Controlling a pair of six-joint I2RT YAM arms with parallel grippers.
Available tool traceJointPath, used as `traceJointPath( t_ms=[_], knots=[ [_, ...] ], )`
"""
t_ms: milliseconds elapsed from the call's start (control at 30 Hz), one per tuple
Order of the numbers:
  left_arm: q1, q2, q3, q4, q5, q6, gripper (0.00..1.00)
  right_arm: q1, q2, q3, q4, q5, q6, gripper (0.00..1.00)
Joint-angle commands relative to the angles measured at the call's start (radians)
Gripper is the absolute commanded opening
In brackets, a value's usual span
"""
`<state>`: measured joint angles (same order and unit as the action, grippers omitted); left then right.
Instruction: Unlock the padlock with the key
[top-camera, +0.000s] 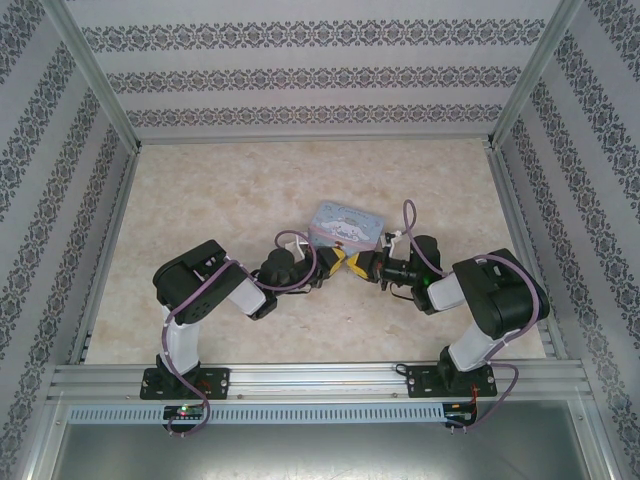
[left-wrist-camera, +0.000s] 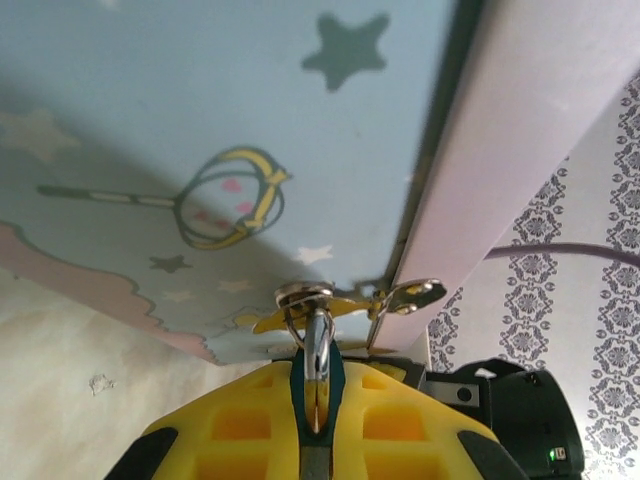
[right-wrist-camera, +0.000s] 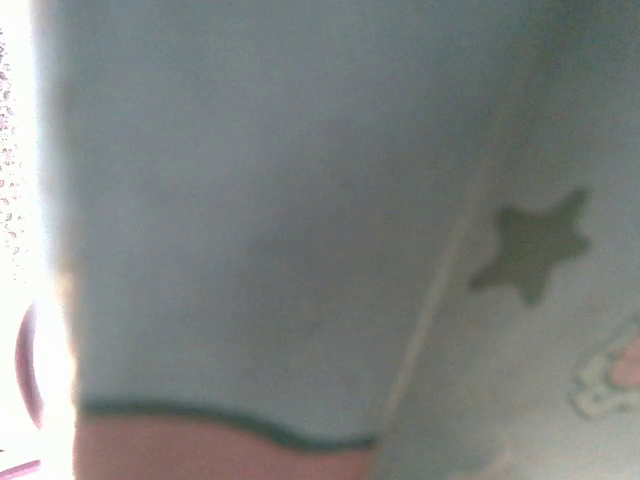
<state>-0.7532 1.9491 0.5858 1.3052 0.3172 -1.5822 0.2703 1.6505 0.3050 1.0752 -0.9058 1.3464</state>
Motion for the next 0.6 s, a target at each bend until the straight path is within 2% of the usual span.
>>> traceJointPath(
  t_ms=[0, 267, 567],
  knots=[
    [-0.028, -0.050, 0.011, 0.115, 0.088, 0.016, 0.00, -0.020, 0.015, 0.031, 0.012, 0.096, 0.013, 0.00],
    [-0.035, -0.038, 0.018, 0.118, 0.082, 0.008, 0.00, 0.025, -0.011, 0.069, -0.030, 0.107, 0.005, 0.00],
    [-0.066, -0.027, 0.042, 0.117, 0.083, -0.002, 0.00, 0.053, 0.081, 0.131, -0.001, 0.144, 0.026, 0.00]
  ],
)
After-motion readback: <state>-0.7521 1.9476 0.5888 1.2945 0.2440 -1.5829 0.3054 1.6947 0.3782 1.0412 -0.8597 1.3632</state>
